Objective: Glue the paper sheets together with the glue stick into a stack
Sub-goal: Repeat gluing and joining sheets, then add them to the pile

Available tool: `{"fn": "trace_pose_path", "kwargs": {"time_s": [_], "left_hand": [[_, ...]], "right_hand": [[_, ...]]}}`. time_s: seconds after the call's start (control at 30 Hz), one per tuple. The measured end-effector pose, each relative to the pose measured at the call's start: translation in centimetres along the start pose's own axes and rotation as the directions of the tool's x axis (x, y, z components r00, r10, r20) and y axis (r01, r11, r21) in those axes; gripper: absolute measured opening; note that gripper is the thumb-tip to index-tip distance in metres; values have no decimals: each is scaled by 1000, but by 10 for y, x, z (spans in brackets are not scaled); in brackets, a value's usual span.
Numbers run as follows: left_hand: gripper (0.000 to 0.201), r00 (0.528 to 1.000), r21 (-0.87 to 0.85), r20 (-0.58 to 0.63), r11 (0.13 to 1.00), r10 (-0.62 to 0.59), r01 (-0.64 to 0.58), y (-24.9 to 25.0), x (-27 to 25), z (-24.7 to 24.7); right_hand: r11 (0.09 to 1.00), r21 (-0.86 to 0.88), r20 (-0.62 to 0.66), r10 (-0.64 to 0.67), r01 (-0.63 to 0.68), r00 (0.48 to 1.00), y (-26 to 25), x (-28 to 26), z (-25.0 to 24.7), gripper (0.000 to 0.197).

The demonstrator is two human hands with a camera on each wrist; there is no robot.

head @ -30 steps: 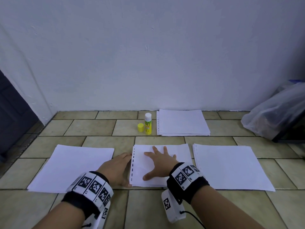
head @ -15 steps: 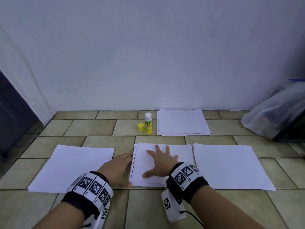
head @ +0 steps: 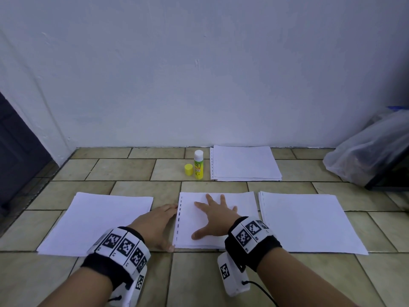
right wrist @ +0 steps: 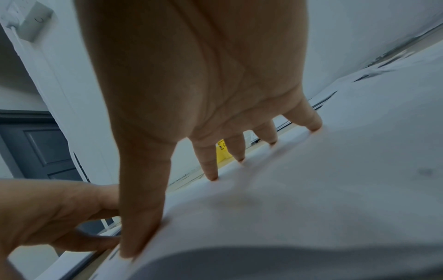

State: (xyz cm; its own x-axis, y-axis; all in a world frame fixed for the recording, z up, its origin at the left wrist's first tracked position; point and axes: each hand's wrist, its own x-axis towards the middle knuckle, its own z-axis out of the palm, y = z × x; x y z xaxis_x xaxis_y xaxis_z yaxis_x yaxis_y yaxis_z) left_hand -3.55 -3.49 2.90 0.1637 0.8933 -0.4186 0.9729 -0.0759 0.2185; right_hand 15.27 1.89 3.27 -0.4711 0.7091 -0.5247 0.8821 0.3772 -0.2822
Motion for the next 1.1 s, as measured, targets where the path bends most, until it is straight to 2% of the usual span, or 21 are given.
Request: {"fn": "trace_pose_path", "kwargs": {"time_s": [0.17, 1.1], "left_hand": [[112, 999, 11, 34, 1000, -10, 10, -4, 2, -1], [113, 999, 12, 13, 999, -47, 47, -1, 1, -1]], "right_hand": [[1000, 5, 4, 3, -3, 1000, -1, 0, 0, 99], [999, -31, -10, -7, 7, 1000, -1, -3, 3, 108]]}}
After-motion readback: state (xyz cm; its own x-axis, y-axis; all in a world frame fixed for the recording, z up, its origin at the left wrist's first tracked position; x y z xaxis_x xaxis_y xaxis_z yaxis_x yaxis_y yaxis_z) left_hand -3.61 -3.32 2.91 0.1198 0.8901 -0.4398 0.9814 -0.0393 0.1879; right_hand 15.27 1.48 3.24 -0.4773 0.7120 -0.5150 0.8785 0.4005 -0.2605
